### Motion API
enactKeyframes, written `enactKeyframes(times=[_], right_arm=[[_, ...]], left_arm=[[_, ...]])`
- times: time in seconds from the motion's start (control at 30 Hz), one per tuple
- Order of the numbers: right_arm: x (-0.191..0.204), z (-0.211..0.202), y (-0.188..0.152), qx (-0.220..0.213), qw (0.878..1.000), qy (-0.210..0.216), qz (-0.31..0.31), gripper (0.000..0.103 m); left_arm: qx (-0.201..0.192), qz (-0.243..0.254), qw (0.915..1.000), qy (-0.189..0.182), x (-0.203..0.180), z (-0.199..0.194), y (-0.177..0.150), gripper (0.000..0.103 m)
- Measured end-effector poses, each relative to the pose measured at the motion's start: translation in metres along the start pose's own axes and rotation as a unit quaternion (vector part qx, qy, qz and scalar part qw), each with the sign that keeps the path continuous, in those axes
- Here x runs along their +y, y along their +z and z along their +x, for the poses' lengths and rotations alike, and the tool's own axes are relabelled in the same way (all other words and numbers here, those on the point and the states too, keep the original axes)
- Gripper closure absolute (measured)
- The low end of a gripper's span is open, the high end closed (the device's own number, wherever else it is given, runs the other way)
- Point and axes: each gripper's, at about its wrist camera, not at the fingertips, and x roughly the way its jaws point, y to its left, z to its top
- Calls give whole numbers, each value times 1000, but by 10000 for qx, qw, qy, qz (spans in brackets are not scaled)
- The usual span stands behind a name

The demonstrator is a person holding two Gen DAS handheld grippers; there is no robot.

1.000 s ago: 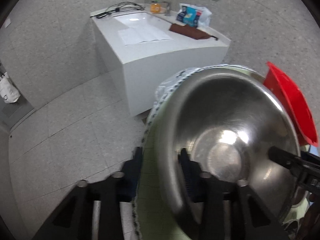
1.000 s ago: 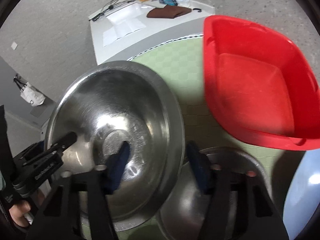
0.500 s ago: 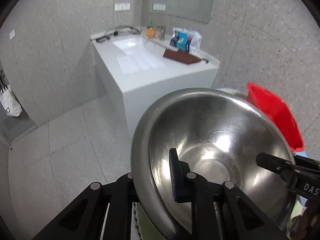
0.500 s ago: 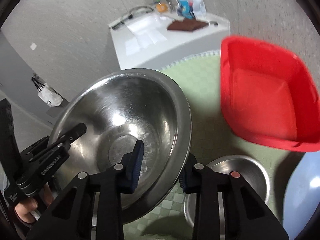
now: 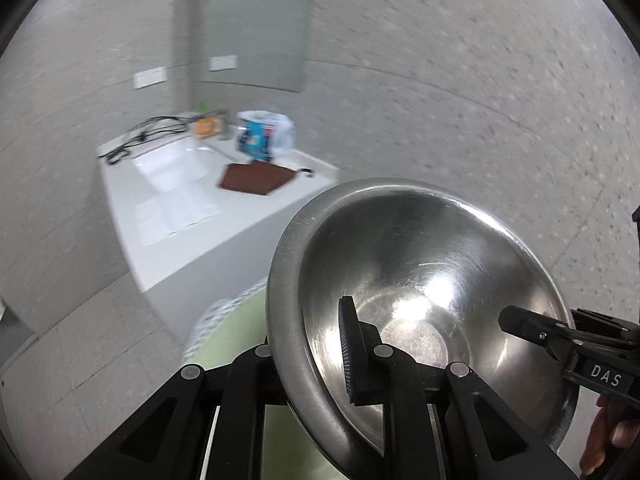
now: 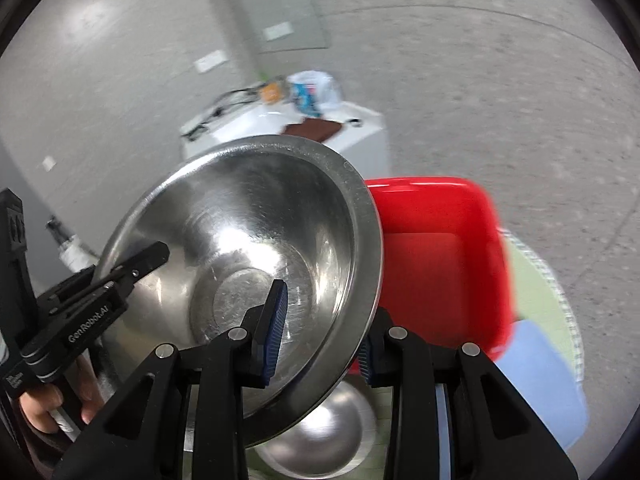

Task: Organize plates and bowls
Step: 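Lift the large steel bowl with both grippers and lower it into the red basin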

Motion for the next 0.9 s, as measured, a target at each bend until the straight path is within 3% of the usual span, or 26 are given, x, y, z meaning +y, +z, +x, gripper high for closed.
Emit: enactKeyframes(times=[0.13,0.37,0.6,0.7,0.8,0.9], right_arm=[[-45,16,7,165,9993,-167,304,72],[-97,50,-1,587,9960,-316,597,71],[-111,70,-2,747,9949,-474,490,69],[-115,82,-3,859,9938,-472,524,69],[-119,90,-5,906,9932,-423,589,67],[-117,88,-5,927,9932,-283,646,57]], left_arm=[[344,183,9990,-196,-23,59,13,91],[815,515,9953,-108,-52,136,20,90],[1107,557,9923,27,-68,192,26,88],[1255,548,9905,123,-74,197,26,84],[1320,555,9897,35,-78,201,26,72],[1373,564,9889,-25,-83,200,24,55]])
